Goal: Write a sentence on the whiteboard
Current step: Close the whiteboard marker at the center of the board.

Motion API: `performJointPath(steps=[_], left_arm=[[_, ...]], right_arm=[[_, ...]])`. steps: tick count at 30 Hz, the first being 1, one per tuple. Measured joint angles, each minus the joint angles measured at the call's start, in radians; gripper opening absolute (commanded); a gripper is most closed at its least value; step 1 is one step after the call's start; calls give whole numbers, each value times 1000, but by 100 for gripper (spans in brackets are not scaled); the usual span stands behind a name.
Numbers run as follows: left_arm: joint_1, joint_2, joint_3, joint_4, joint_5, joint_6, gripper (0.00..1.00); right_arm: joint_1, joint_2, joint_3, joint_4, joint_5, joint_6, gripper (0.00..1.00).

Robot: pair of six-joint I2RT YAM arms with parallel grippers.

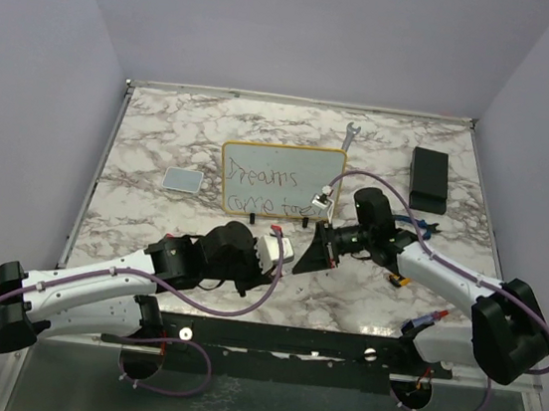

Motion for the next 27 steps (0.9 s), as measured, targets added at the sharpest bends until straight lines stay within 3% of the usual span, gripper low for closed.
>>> performJointPath(steps=[21, 23, 25, 27], left_arm=[[-6, -26, -32, -88, -19, -29, 0], [-6, -25, -33, -88, -25, -28, 19], [-6, -25, -33, -83, -42, -19, 47], [-3, -25, -32, -44, -72, -23, 63]], right_arm=[[108, 79, -19, 128, 87, 82, 0], [115, 64, -8, 90, 121, 69, 1], [125, 39, 14, 34, 172, 47, 1], [134, 6, 39, -20, 236, 34, 1]])
